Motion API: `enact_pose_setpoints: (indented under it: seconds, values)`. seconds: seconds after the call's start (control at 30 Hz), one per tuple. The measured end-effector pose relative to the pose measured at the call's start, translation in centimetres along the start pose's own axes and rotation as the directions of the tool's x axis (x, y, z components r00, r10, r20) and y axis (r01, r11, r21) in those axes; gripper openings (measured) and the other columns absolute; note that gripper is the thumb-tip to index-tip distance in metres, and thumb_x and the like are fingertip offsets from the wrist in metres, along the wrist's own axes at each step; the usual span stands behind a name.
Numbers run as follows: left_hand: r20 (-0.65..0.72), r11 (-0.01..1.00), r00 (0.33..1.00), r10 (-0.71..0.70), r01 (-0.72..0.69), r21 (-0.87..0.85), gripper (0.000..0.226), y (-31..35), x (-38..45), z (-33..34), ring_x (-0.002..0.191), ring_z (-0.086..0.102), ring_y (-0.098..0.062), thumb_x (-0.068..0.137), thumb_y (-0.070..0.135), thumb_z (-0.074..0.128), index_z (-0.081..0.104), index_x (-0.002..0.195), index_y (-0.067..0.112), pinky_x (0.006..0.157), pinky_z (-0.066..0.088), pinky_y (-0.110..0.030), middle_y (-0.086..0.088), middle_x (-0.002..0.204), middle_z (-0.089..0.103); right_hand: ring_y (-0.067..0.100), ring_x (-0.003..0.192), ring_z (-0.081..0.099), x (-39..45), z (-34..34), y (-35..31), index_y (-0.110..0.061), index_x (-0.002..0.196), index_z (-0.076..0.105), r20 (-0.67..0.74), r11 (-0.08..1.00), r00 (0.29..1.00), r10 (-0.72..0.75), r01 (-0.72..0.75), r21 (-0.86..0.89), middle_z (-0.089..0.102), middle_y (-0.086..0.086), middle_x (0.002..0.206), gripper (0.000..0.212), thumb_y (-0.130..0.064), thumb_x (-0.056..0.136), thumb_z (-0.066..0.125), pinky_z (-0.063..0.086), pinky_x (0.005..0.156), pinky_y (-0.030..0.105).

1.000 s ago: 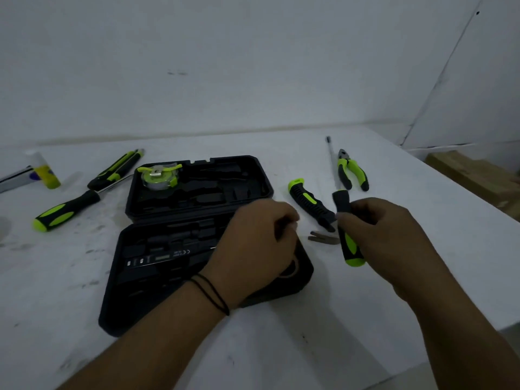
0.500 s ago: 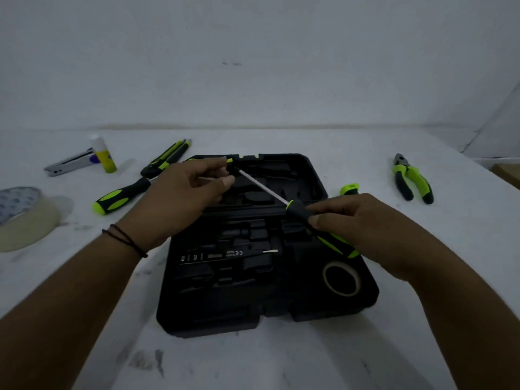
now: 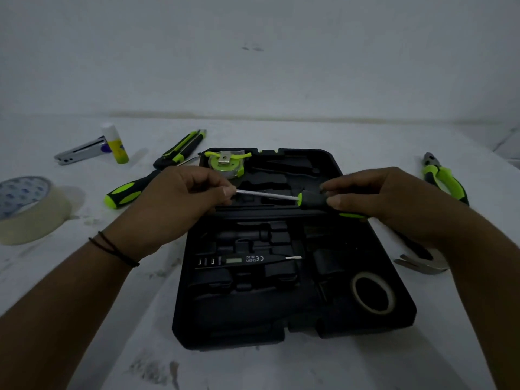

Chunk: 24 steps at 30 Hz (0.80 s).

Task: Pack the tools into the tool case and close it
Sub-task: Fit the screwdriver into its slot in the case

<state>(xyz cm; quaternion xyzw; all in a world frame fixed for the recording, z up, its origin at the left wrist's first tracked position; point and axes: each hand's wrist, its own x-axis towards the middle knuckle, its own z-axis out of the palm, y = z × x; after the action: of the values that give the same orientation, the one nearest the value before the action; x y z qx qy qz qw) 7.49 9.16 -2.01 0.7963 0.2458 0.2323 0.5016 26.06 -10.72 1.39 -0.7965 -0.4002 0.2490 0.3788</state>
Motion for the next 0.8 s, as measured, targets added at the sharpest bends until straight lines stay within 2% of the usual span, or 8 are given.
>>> enact_pose_setpoints:
  seconds: [0.13, 0.23, 0.37, 0.5, 0.57, 0.67, 0.73, 0.8]
  values:
    - [0.001, 0.994, 1.000, -0.001, 0.001, 0.112, 0.008, 0.1, -0.5, 0.0, 0.069, 0.065, -0.002, 0.081, 0.024, 0.065, 0.072, 0.077, 0.024, 0.063, 0.047, -0.005, 0.012, 0.073, 0.072, -0.003, 0.083, 0.064, 0.3, -0.3, 0.5, -0.036, 0.087, 0.073, -0.067, 1.000, 0.998, -0.005, 0.003, -0.024, 0.072, -0.019, 0.085, 0.019, -0.041, 0.069, 0.072, 0.045, 0.070, 0.010]
    - [0.018, 0.974, 1.000, -0.002, -0.002, 0.226, 0.008, 0.3, -1.0, -0.1, 0.072, 0.064, -0.006, 0.080, 0.030, 0.066, 0.073, 0.076, 0.027, 0.061, 0.045, -0.006, 0.011, 0.076, 0.071, -0.006, 0.080, 0.063, 0.4, 0.0, 1.0, -0.035, 0.088, 0.073, -0.084, 0.998, 0.996, -0.027, 0.022, -0.060, 0.072, -0.019, 0.082, 0.012, -0.035, 0.076, 0.069, 0.042, 0.061, -0.002]
    - [0.039, 0.959, 0.999, 0.033, -0.043, 0.282, 0.008, 0.8, -1.6, 0.4, 0.053, 0.055, 0.012, 0.082, 0.026, 0.065, 0.072, 0.079, 0.029, 0.053, 0.037, 0.001, 0.028, 0.063, 0.064, -0.008, 0.081, 0.062, 0.2, 0.3, 1.6, -0.037, 0.090, 0.071, -0.115, 0.994, 0.992, -0.050, 0.039, -0.102, 0.070, -0.019, 0.084, 0.011, -0.034, 0.081, 0.065, 0.042, 0.060, -0.001]
    - [-0.013, 0.952, 0.995, 0.099, -0.091, 0.293, 0.008, 0.6, -1.9, 0.7, 0.046, 0.049, 0.015, 0.083, 0.022, 0.064, 0.072, 0.083, 0.025, 0.052, 0.034, 0.002, 0.035, 0.059, 0.060, -0.002, 0.089, 0.061, 0.0, 0.3, 1.9, -0.037, 0.100, 0.069, -0.110, 0.984, 0.991, -0.078, 0.058, -0.168, 0.067, -0.019, 0.095, 0.019, -0.036, 0.082, 0.062, 0.042, 0.073, 0.011]
    - [-0.057, 0.950, 0.990, 0.126, -0.104, 0.293, 0.008, 0.5, -1.9, 0.6, 0.046, 0.049, 0.015, 0.083, 0.022, 0.065, 0.073, 0.083, 0.024, 0.054, 0.034, 0.002, 0.034, 0.061, 0.061, -0.003, 0.091, 0.059, -0.1, 0.4, 1.7, -0.038, 0.103, 0.067, -0.064, 0.972, 0.993, -0.104, 0.087, -0.219, 0.065, -0.019, 0.098, 0.024, -0.038, 0.079, 0.063, 0.041, 0.076, 0.014]
    - [-0.041, 0.945, 0.993, 0.114, -0.096, 0.313, 0.007, 0.2, -1.9, 0.0, 0.047, 0.049, 0.014, 0.082, 0.021, 0.065, 0.072, 0.081, 0.024, 0.053, 0.034, 0.002, 0.033, 0.061, 0.060, -0.014, 0.087, 0.056, -0.2, 0.8, 1.7, -0.039, 0.102, 0.067, -0.025, 0.962, 0.991, -0.130, 0.120, -0.243, 0.063, -0.023, 0.095, 0.022, -0.037, 0.080, 0.065, 0.039, 0.071, 0.001]
    - [0.022, 0.935, 0.995, 0.094, -0.096, 0.341, 0.007, -0.2, -2.1, -0.3, 0.056, 0.054, 0.011, 0.080, 0.025, 0.067, 0.072, 0.079, 0.030, 0.055, 0.035, 0.001, 0.029, 0.066, 0.063, -0.016, 0.087, 0.055, -0.3, 1.1, 1.9, -0.039, 0.102, 0.067, -0.012, 0.960, 0.991, -0.132, 0.125, -0.249, 0.063, -0.024, 0.096, 0.022, -0.036, 0.081, 0.065, 0.037, 0.069, -0.003]
    - [0.074, 0.921, 0.994, 0.081, -0.103, 0.375, 0.008, -0.8, -2.3, -0.4, 0.069, 0.058, 0.006, 0.079, 0.026, 0.069, 0.072, 0.077, 0.033, 0.059, 0.037, -0.001, 0.019, 0.069, 0.066, -0.011, 0.092, 0.055, -0.4, 1.4, 2.2, -0.037, 0.104, 0.067, -0.006, 0.952, 0.990, -0.138, 0.131, -0.278, 0.062, -0.024, 0.100, 0.024, -0.035, 0.081, 0.065, 0.039, 0.076, 0.003]
